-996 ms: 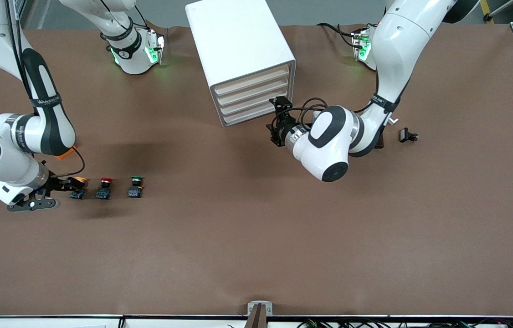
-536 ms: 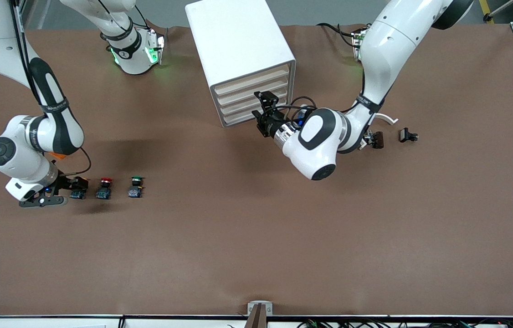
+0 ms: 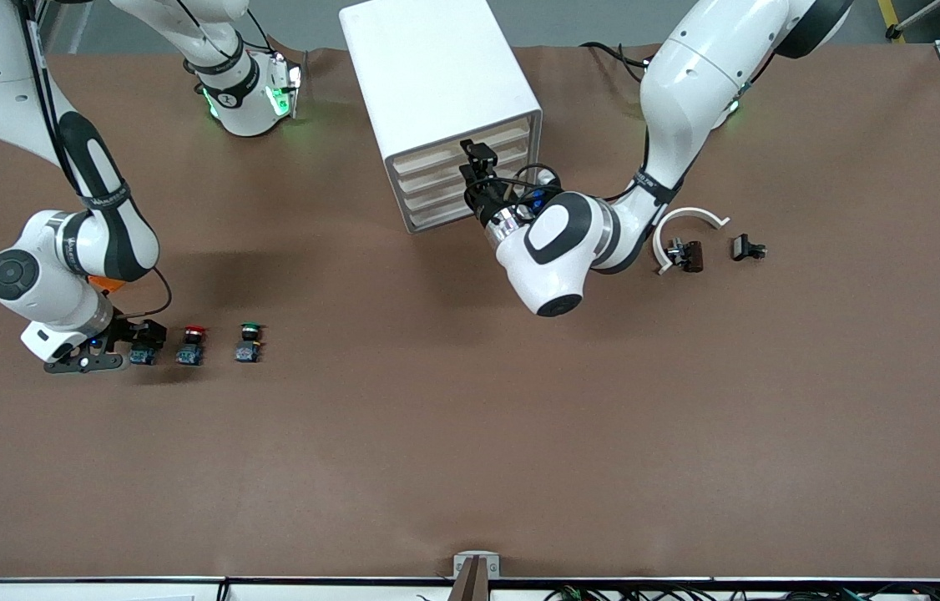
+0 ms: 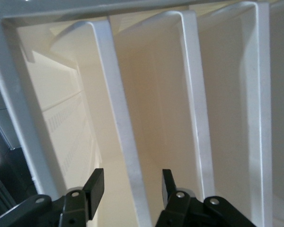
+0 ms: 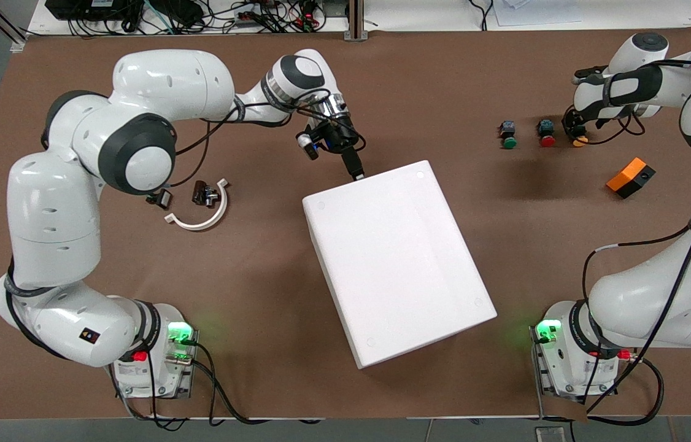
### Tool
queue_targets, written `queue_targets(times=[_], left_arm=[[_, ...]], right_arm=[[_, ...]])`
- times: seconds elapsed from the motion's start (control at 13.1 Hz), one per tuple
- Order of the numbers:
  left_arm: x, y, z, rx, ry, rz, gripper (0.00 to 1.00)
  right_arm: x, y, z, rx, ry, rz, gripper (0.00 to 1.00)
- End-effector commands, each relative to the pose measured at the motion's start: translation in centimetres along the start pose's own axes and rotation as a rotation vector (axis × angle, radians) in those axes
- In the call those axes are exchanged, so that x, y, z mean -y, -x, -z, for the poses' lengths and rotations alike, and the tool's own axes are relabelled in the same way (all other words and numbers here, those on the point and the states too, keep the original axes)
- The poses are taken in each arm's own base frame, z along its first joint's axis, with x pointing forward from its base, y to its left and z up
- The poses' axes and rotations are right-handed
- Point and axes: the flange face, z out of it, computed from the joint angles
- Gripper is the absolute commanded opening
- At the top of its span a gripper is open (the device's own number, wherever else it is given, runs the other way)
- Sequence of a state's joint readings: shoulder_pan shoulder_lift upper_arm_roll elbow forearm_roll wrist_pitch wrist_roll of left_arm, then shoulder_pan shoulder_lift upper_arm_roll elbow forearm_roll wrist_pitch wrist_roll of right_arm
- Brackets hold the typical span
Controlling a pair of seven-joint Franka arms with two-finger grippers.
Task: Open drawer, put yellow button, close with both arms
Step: 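Pull the drawer open with the left gripper while the right gripper grasps the button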
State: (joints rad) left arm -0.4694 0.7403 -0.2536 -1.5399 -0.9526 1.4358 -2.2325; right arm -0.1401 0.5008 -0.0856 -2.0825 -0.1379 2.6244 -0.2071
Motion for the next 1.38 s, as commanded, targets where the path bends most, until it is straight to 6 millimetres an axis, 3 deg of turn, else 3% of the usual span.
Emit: queue_targets(times=[0.0, 0.08, 0.15, 0.31, 0.38, 0.61, 0.84, 1.07, 1.3], left_arm=[[-1.4, 0.1, -0.4, 0.001, -0.040, 0.058, 0.49], [-1.4, 0.1, -0.5, 0.000, -0.041, 0.070, 0.43], [-1.2, 0.1, -0.3, -0.002, -0.040, 0.070, 0.38], [-1.2, -0.1, -0.4, -0.014, -0.042, 0.073, 0.11], [-1.2, -0.2, -0.1, -0.009, -0.042, 0.074, 0.04], [-0.8, -0.4, 0.5, -0.012, -0.045, 0.073, 0.00], [-0.9, -1.1, 2.9, 0.017, -0.038, 0.074, 0.00], [-1.4, -2.3, 6.1, 0.066, -0.025, 0.072, 0.00], [-1.8, -3.9, 10.1, 0.124, 0.016, 0.083, 0.00]], right_arm=[[0.0, 0.4, -0.9, -0.004, -0.009, -0.003, 1.00], [0.1, 0.3, -1.2, -0.010, -0.008, -0.001, 1.00], [0.2, 0.2, -1.2, -0.011, -0.007, 0.001, 0.89], [0.3, -0.3, -0.8, -0.024, -0.004, 0.004, 0.66], [0.2, -0.7, -0.4, -0.032, -0.001, 0.003, 0.56], [0.3, -2.0, 0.5, -0.058, 0.006, 0.018, 0.32], [0.5, -2.8, 1.2, -0.078, 0.010, 0.025, 0.24], [1.2, -3.0, 1.2, -0.075, 0.007, 0.034, 0.24], [2.2, -3.6, 3.0, -0.093, 0.011, 0.052, 0.26]])
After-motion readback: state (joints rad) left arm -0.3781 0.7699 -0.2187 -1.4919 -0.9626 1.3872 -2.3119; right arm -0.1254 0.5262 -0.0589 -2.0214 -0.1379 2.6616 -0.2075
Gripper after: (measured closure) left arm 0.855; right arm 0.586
